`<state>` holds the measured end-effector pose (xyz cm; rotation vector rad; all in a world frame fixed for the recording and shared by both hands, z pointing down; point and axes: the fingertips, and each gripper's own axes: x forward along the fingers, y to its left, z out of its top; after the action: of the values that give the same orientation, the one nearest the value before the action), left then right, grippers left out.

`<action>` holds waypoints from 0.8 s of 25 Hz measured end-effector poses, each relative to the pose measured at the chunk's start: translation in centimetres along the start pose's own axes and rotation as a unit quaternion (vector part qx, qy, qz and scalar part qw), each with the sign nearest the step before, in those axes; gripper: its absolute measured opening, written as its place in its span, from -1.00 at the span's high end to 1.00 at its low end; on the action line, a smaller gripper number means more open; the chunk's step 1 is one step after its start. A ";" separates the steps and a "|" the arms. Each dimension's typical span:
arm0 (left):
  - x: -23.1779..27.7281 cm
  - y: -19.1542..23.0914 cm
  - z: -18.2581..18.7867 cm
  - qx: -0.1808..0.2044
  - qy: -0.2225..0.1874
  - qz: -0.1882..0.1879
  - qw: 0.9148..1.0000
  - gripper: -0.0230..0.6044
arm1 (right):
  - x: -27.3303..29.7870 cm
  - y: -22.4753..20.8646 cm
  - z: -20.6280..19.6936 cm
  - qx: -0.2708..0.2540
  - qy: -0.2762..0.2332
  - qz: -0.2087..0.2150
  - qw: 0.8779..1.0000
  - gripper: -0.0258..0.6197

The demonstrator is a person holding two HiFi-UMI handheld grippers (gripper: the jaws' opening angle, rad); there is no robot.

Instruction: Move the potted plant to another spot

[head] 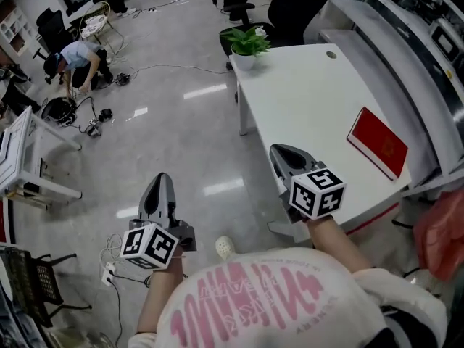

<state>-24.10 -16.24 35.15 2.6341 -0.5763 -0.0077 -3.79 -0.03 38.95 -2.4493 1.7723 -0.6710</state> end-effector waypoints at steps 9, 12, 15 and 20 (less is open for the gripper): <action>2.8 2.6 2.0 0.004 0.021 -0.058 0.998 0.92 | 1.4 0.9 1.6 0.002 -0.031 -0.061 0.998 0.90; 3.3 3.9 2.7 0.002 0.025 -0.070 0.997 0.92 | 2.4 1.4 2.2 0.000 -0.038 -0.076 0.996 0.90; 3.6 5.5 3.4 0.001 0.030 -0.079 0.996 0.92 | 3.4 2.0 2.8 -0.002 -0.047 -0.086 0.995 0.90; 4.1 6.6 3.7 -0.001 0.037 -0.096 0.995 0.92 | 4.4 2.0 3.0 -0.009 -0.052 -0.106 0.993 0.90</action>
<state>-23.29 -24.83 35.00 2.6653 -0.2970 0.0308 -3.35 -5.34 37.10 -2.6570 1.5039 -0.5308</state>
